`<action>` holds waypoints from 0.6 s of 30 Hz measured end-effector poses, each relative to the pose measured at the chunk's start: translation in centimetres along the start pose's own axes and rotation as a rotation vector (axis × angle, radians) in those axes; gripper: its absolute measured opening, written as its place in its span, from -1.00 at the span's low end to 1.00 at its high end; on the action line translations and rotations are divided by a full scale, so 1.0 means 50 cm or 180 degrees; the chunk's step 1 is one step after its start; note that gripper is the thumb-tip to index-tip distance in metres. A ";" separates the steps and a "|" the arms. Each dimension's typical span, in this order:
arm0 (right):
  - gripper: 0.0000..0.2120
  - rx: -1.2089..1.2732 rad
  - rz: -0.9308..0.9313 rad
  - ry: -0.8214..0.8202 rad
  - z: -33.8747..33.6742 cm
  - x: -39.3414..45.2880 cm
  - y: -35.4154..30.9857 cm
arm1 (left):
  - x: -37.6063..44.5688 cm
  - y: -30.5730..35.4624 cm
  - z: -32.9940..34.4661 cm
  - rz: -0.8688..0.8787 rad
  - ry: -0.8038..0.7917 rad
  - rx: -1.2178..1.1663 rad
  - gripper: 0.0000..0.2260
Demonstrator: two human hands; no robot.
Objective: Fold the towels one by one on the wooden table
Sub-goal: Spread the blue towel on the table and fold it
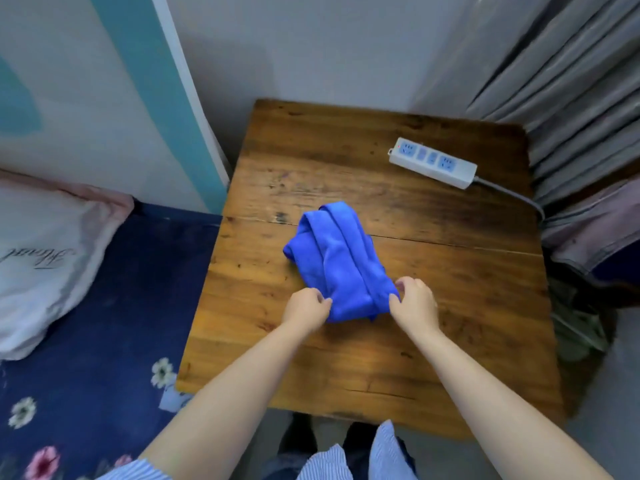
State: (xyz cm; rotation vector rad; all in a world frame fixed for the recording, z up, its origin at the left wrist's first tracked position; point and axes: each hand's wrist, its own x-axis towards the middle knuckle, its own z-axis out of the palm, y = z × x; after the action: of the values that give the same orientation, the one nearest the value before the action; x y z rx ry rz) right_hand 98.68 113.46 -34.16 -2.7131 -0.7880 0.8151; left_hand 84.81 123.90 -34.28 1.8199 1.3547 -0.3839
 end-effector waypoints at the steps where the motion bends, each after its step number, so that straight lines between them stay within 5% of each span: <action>1: -0.70 0.0012 -0.0125 0.0167 0.003 -0.002 -0.014 | 0.008 -0.006 -0.011 0.0047 0.0140 -0.0080 -0.75; 10: -0.78 -0.0193 -0.0385 0.0358 0.024 0.056 -0.116 | 0.059 0.004 -0.047 0.0393 0.0532 -0.0569 -0.79; 18: -0.85 0.1745 0.1075 0.1129 -0.065 0.039 0.062 | 0.043 0.082 -0.008 0.0995 0.0593 -0.0164 -0.76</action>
State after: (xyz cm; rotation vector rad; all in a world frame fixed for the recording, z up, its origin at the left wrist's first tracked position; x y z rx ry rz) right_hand 103.21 111.82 -33.39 -2.3983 -0.0157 0.4848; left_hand 89.21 125.25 -33.72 2.0225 1.1620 -0.0146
